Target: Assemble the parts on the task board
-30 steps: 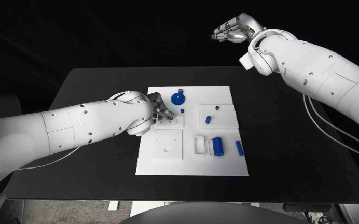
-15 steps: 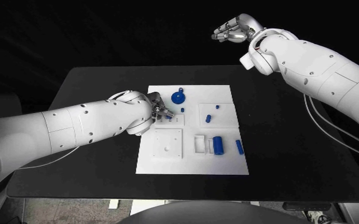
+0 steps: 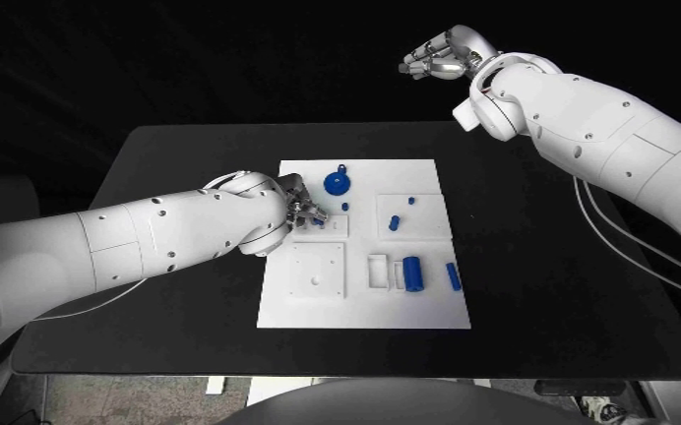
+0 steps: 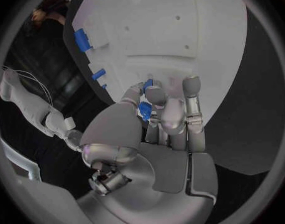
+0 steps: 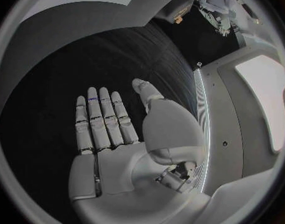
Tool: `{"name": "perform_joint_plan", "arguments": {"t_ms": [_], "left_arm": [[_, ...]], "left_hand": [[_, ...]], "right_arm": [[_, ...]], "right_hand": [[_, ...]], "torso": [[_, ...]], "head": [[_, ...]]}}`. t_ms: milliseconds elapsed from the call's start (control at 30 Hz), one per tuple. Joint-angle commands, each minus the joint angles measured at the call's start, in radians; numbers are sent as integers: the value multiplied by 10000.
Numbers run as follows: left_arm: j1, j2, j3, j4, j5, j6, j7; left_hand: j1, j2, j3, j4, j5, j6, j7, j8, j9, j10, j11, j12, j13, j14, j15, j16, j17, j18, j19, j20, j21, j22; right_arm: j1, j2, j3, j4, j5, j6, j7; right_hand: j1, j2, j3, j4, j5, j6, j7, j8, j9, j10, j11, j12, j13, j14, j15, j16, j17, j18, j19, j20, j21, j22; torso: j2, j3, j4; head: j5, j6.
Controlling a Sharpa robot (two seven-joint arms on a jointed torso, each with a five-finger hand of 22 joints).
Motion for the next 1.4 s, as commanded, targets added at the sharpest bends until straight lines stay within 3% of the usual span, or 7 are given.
{"name": "perform_joint_plan", "arguments": {"t_ms": [33,533,1400], "left_arm": [[-10,3,1,46,-156,198,-12],[-26,-14,1,198,-177,342,16],[-46,-24,2,31,-272,392,-6]], "left_hand": [[208,184,698,-652,-42,583,-504,2,9,553,-234,-58,-5,29,0,-12,-5,100,12,38,-42,166],[227,187,694,-646,-60,587,-501,-4,-19,549,-231,-75,-18,25,1,-22,-21,92,9,32,-58,163],[242,197,686,-633,-81,571,-496,0,-34,536,-228,-99,-36,15,2,-43,-50,84,-1,28,-88,158]], "right_arm": [[-8,17,0,-11,84,108,-7],[-47,20,-3,-20,84,170,-26],[-136,39,-7,-24,84,211,-14]], "right_hand": [[32,20,8,45,39,-60,-30,-15,1,-91,10,-50,-12,-62,15,-35,-11,49,-72,29,-47,-9],[47,32,-83,113,20,-86,-22,-17,1,-112,17,-48,-11,-93,24,-37,-12,51,-127,38,-50,-12],[57,52,-152,157,38,-104,-16,-19,1,-136,26,-48,-11,-129,37,-36,-12,52,-209,51,-54,-16]], "torso": [[0,5,4],[-5,14,-8],[-1,11,3]], "head": [[5,-17],[-20,-53],[-26,-105]]}}
